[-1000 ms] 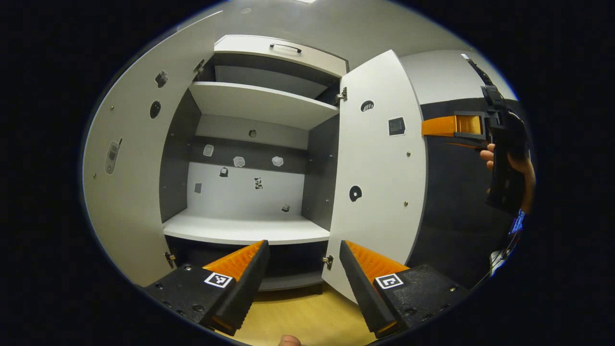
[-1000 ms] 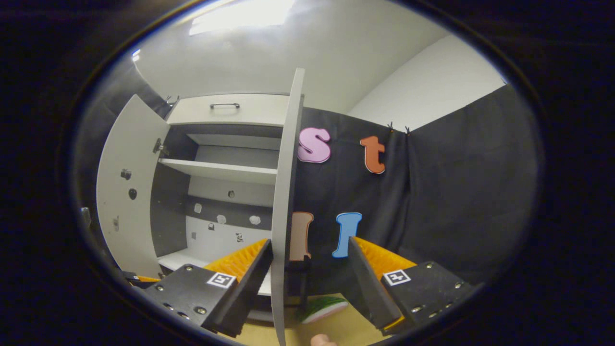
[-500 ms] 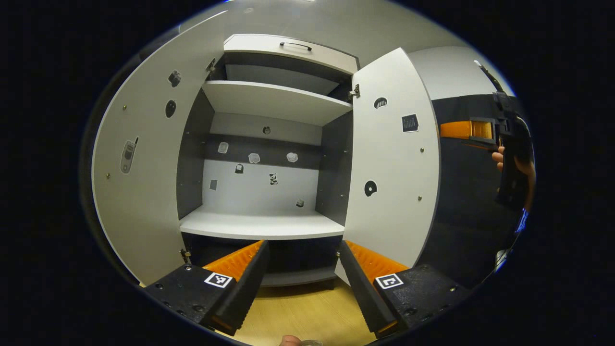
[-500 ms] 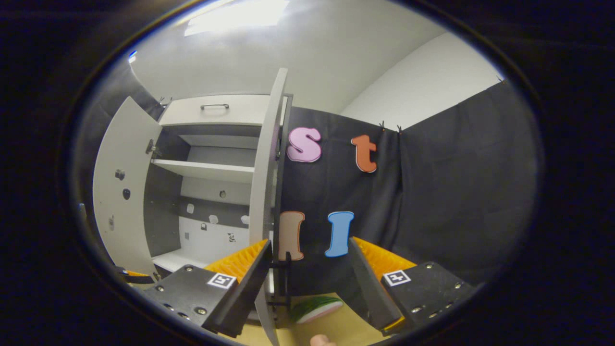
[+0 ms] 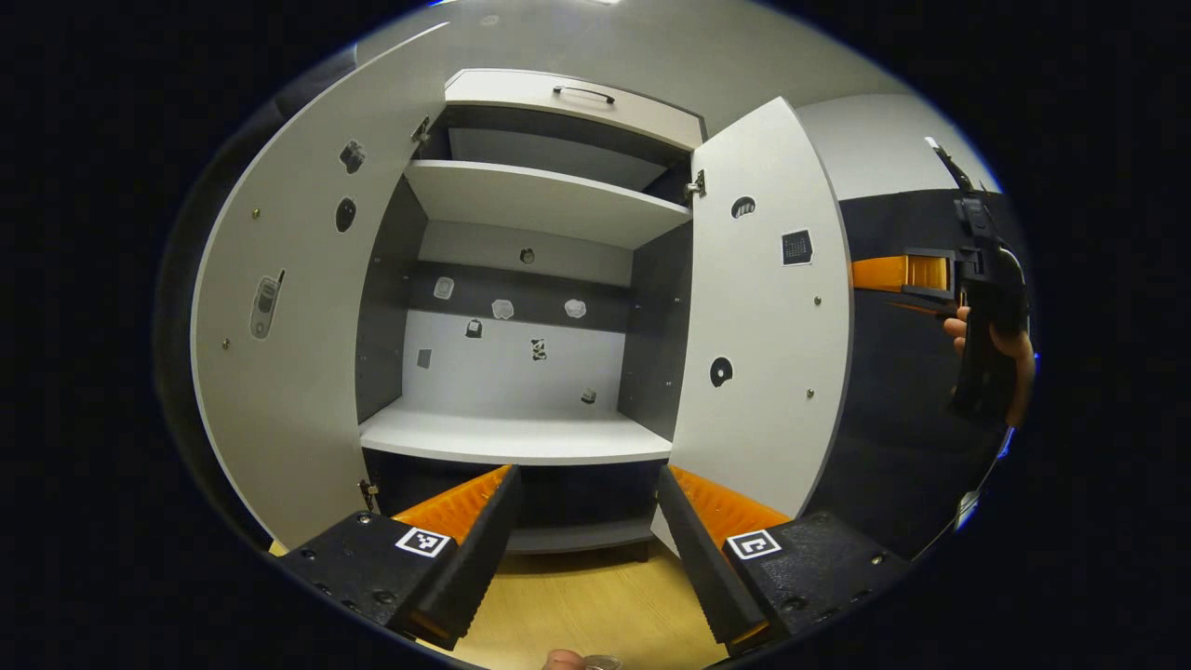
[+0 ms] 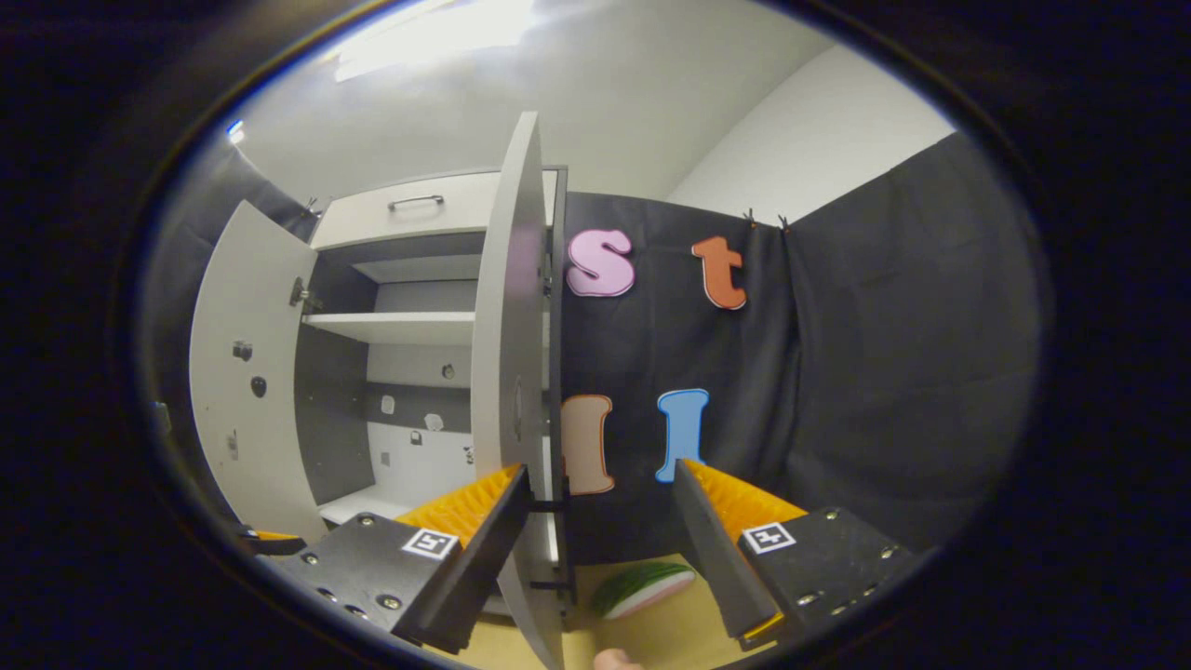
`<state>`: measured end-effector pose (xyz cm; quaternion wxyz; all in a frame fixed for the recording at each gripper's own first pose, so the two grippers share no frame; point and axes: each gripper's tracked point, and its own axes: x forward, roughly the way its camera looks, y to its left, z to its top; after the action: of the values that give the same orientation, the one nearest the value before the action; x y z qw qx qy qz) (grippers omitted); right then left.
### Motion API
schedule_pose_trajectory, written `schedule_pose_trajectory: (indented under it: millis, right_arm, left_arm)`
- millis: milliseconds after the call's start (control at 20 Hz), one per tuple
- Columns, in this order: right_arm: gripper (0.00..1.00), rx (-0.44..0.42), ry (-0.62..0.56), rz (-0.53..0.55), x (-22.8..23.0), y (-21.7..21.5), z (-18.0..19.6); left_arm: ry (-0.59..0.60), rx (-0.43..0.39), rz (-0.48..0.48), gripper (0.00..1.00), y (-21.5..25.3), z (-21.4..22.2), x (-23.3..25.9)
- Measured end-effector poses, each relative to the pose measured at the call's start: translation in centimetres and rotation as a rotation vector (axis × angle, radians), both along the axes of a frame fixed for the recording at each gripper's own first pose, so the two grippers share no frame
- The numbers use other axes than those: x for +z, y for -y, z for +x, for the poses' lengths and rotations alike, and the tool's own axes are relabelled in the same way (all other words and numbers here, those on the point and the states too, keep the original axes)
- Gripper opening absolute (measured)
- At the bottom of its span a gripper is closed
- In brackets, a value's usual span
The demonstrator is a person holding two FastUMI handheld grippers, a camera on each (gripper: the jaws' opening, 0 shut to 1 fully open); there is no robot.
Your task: Grasp the bottle in the cabinet with the left hand and place it on the coaster, then close the right door with the right hand and the left door with the left hand.
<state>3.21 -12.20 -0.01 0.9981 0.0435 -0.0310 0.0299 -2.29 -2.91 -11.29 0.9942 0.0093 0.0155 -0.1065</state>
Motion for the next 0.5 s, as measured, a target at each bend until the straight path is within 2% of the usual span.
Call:
schedule_pose_trajectory:
  millis: [150,250,500]
  right_arm:
    - [0.92,0.032,-0.007,0.006,0.2,-1.2,-0.8]
    - [0.95,0.073,-0.011,0.007,0.2,-2.6,-0.6]
    - [0.95,0.167,-0.013,0.014,0.3,-6.7,-0.2]
  left_arm:
    - [-0.001,0.007,-0.007,0.92,-0.2,-0.3,0.2]
    - [0.006,0.017,-0.013,0.92,-0.4,-0.5,0.7]
    - [0.047,0.078,-0.007,0.93,-2.4,-1.3,2.5]
